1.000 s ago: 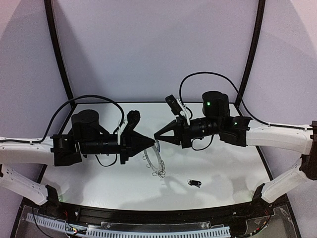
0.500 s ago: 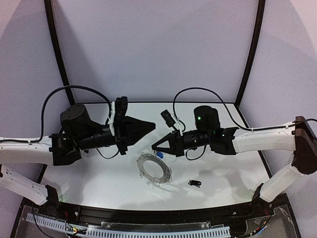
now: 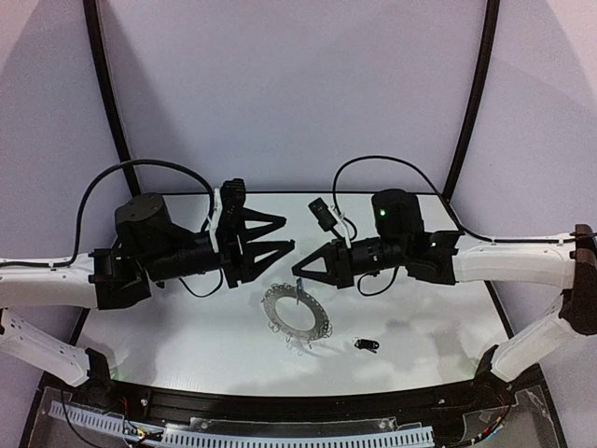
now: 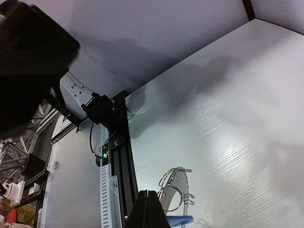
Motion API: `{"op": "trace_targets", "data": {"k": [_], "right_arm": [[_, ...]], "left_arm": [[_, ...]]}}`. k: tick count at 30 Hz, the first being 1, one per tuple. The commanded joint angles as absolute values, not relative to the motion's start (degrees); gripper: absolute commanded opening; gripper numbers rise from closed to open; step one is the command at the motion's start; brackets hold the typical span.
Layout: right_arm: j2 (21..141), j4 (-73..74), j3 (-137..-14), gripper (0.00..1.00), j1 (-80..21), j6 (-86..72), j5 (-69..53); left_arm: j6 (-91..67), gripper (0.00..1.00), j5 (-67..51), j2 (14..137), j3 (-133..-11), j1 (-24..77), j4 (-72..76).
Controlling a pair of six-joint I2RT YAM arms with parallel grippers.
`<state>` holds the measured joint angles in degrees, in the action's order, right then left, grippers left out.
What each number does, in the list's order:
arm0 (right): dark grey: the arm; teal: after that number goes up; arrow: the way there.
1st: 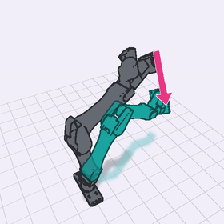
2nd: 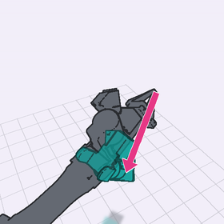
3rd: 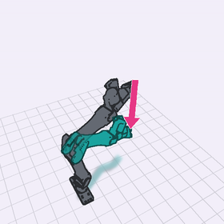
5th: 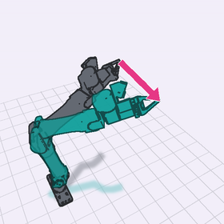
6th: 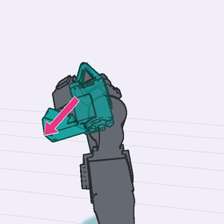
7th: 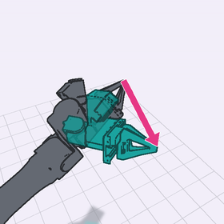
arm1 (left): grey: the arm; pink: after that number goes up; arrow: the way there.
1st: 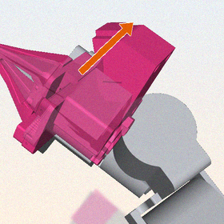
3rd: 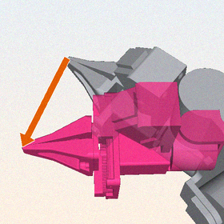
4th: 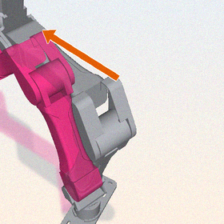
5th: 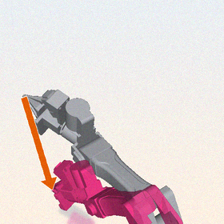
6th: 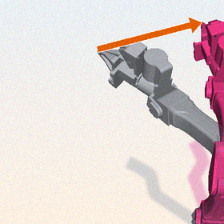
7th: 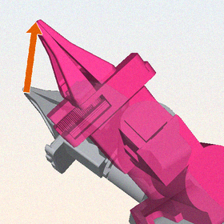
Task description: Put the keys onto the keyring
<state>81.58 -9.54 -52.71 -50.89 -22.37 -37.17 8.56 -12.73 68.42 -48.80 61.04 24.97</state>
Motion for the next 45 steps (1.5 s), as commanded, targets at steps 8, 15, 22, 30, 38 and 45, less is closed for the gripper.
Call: {"op": "trace_targets", "data": {"k": [8, 15, 22, 30, 38, 45], "right_arm": [[77.7, 2.6, -60.5, 0.00, -51.1, -20.1, -30.7], [76.6, 3.0, -61.2, 0.00, -51.4, -22.2, -28.0], [75.6, 3.3, -61.2, 0.00, -51.8, -24.0, -24.4], [75.4, 2.0, -61.7, 0.00, -52.6, -24.2, -24.9], [75.0, 2.3, -61.9, 0.00, -52.7, -23.8, -24.9], [73.0, 4.1, -61.3, 0.00, -52.7, -22.9, -22.2]], "left_arm": [[3.9, 0.18, -5.4, 68.4, -46.9, 61.2, 10.6], [5.4, 0.06, -6.3, 74.8, -51.3, 61.2, 6.7], [6.5, 0.28, -9.4, 76.6, -52.3, 61.2, 7.9], [8.4, 0.30, -6.2, 80.0, -54.5, 61.2, 10.2], [10.0, 0.13, -5.8, 81.5, -55.6, 61.3, 11.2], [10.3, 0.01, -6.7, 80.5, -54.8, 61.3, 10.9]]}}
